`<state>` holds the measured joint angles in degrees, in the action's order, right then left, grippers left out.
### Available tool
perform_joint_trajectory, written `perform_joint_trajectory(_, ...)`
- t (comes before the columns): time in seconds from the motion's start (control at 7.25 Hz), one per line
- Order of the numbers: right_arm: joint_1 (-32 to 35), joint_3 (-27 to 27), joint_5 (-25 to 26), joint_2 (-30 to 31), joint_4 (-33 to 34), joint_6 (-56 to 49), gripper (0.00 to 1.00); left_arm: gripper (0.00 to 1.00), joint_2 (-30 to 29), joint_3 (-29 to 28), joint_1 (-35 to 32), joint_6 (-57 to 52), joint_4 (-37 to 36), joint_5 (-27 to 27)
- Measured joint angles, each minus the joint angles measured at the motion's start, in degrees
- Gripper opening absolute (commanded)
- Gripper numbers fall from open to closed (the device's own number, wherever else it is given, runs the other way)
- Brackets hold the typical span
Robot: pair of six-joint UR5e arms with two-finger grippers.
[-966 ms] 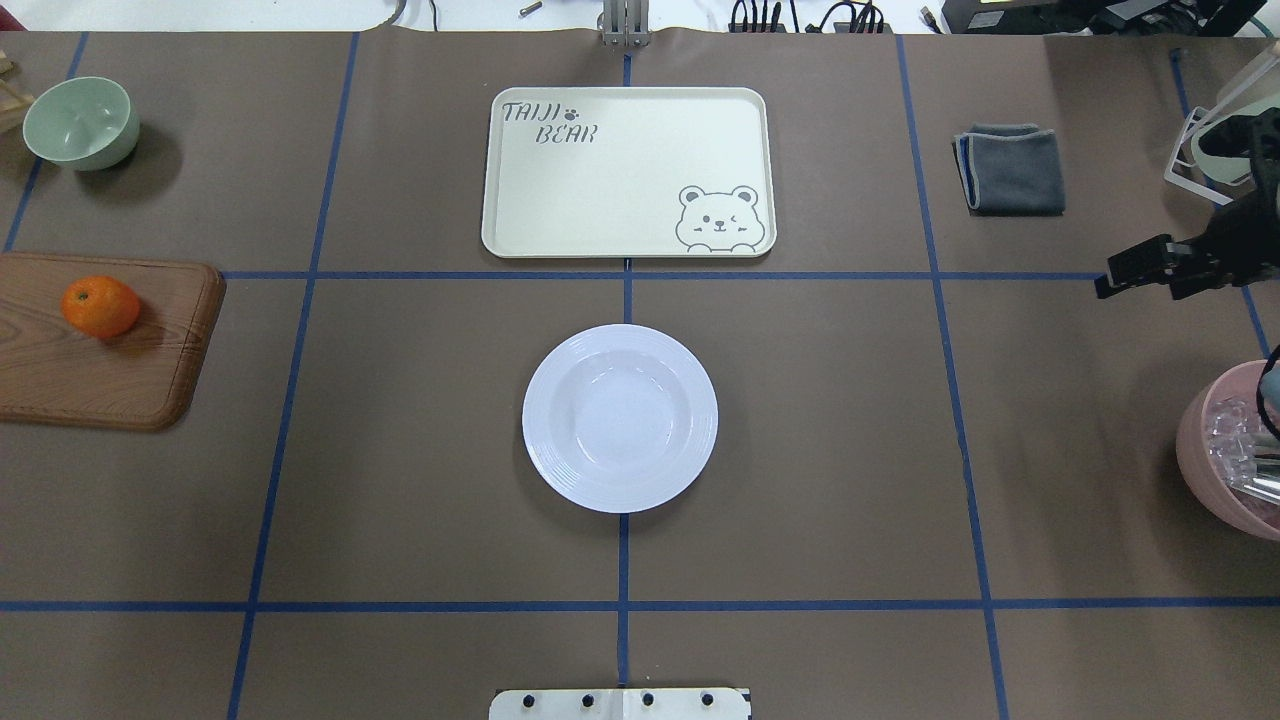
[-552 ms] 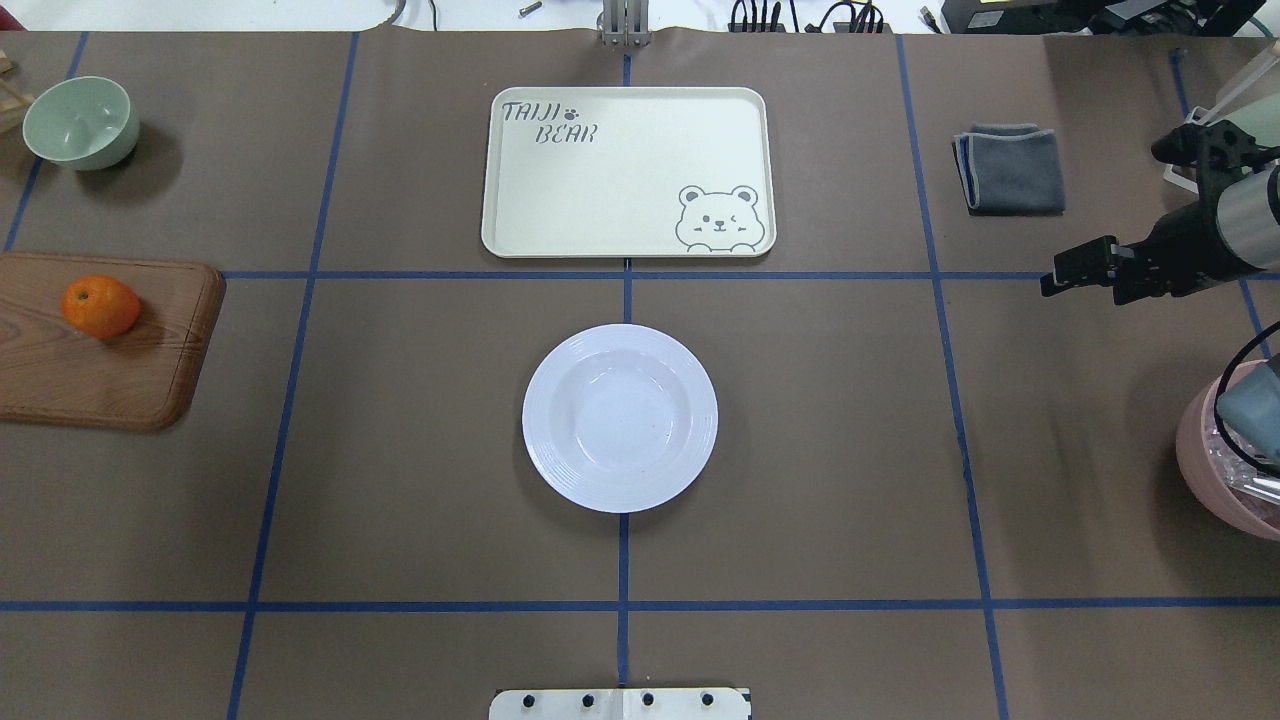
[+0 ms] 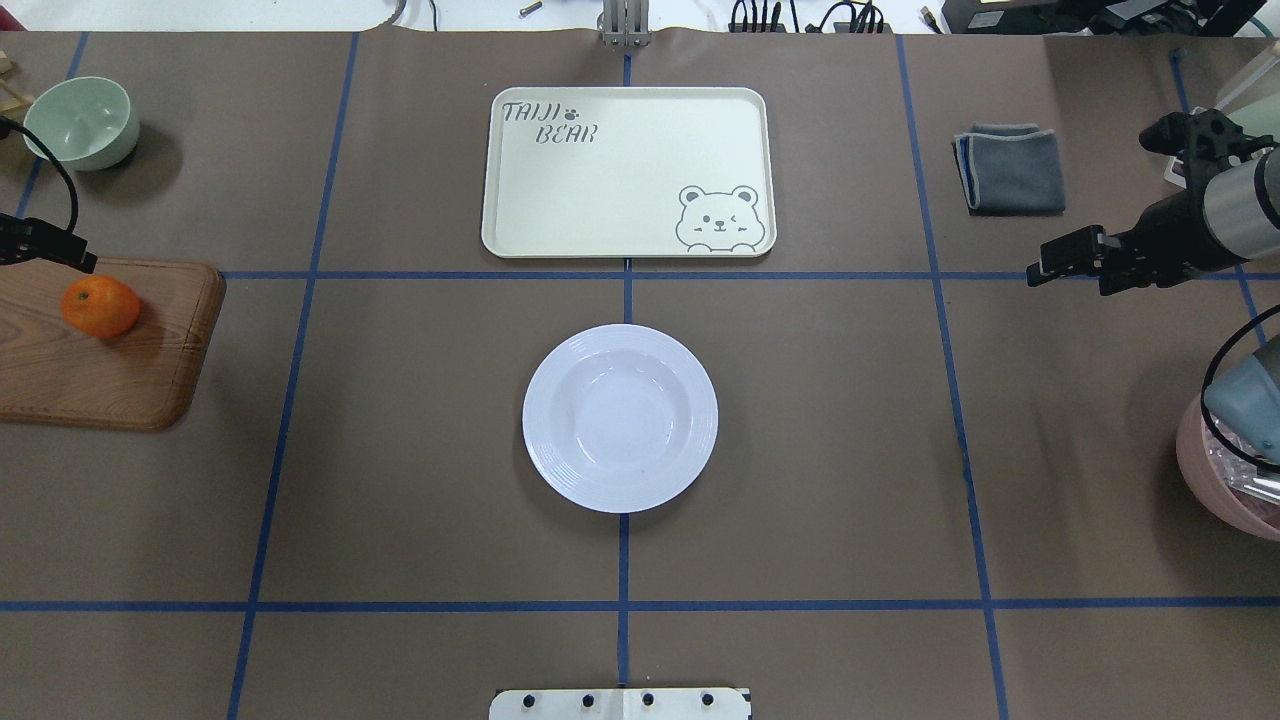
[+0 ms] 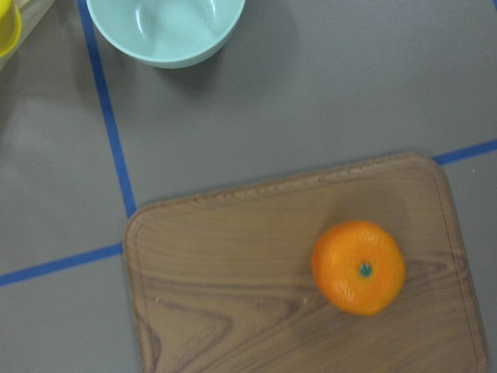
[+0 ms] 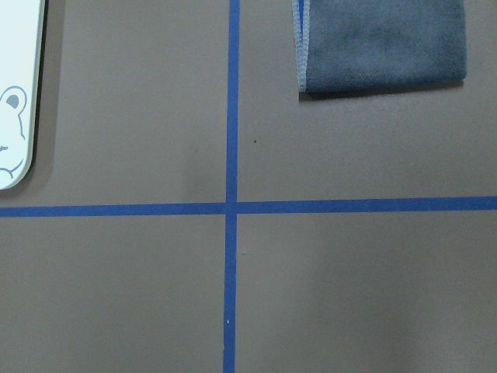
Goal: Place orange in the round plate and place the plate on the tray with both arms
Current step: 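Reach the left gripper down to the orange on the wooden board and grasp it, then carry the orange with the left gripper and lower it onto the white plate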
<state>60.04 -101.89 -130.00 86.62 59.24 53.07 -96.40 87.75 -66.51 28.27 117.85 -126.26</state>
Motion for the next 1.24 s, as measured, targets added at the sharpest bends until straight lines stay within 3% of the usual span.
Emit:
perform_joint_trajectory(0.41,0.0,0.3,0.0,0.0,0.0,0.0,1.0,0.97,-2.2,-4.0,3.3,1.1,0.1,1.9)
perform_joint_trajectory(0.69,-0.1,0.5,0.0,-0.1,-0.1,0.0,1.0,0.79,-1.9,-4.9,4.0,1.2,-0.1,2.2)
perform_joint_trajectory(0.83,-0.1,0.5,0.0,-0.1,-0.1,0.0,1.0,0.51,-1.1,-5.1,4.1,1.2,-0.1,2.3)
perform_joint_trajectory(0.97,-0.1,0.5,-0.1,-0.1,-0.1,0.0,1.0,0.01,-0.6,-5.1,4.2,1.2,-0.2,2.2)
perform_joint_trajectory(1.24,-0.1,0.4,-0.2,-0.2,-0.1,0.1,1.0,0.0,-0.5,-4.4,4.2,1.3,-1.1,0.0)
